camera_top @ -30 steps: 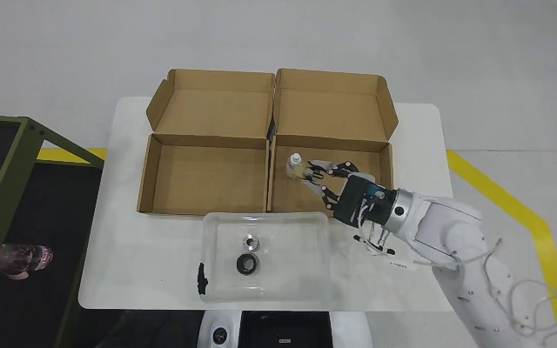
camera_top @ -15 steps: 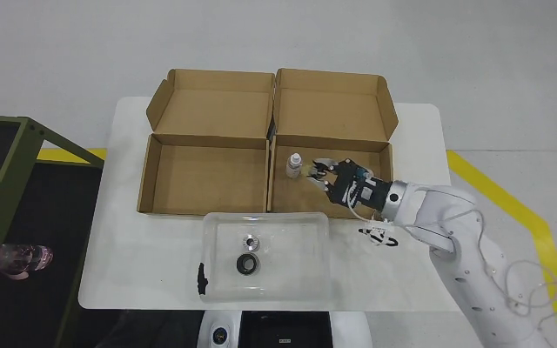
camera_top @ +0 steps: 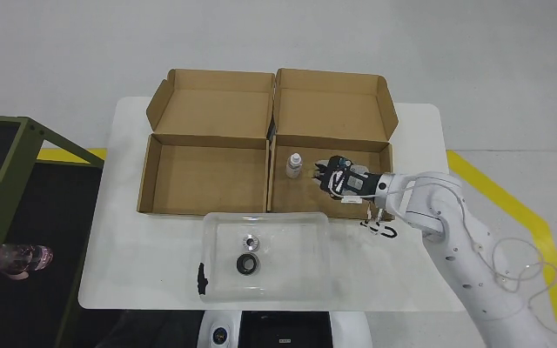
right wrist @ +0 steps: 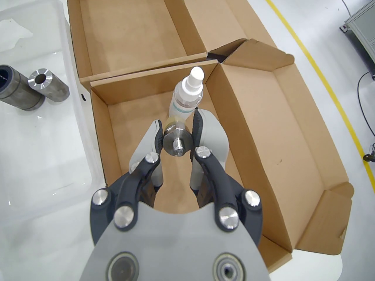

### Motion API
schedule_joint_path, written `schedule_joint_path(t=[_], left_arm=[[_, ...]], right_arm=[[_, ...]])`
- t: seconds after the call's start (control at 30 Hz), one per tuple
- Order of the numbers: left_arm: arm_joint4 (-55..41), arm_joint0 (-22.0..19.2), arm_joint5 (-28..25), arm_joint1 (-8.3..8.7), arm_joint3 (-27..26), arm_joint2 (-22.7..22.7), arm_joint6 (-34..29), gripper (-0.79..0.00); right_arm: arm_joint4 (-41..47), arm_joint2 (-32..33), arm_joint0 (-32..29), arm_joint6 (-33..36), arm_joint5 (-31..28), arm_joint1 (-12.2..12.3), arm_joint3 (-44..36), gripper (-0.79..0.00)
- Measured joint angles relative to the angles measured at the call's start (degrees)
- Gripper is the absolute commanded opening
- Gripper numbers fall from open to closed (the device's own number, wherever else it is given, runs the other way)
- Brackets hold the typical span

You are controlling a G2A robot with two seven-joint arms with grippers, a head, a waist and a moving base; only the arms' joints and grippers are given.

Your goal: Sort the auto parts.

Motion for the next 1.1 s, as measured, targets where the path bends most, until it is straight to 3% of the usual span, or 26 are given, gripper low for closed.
schedule_joint_path(t=[0.33,0.9,0.93,1.07,1.1], left_arm=[[0.0,0.0,0.0,0.00,0.0,0.0,0.0,0.000],[0.0,0.0,0.0,0.00,0.0,0.0,0.0,0.000],[0.0,0.0,0.0,0.00,0.0,0.0,0.0,0.000],[0.0,0.0,0.0,0.00,0.0,0.0,0.0,0.000],[0.0,0.0,0.0,0.00,0.0,0.0,0.0,0.000]], right_arm=[[0.0,-5.2,5.7,6.6,-0.3,-0.9,5.5,-0.785],[-3.1,-12.6,12.1,8.7,4.8,-3.2,14.7,-0.785],[-3.2,-12.9,12.3,8.6,5.0,-3.3,15.0,-0.760],[-3.4,-14.2,13.1,8.1,5.8,-3.9,16.3,-0.449],[-3.5,-14.4,13.3,8.0,5.9,-4.0,16.5,-0.443]])
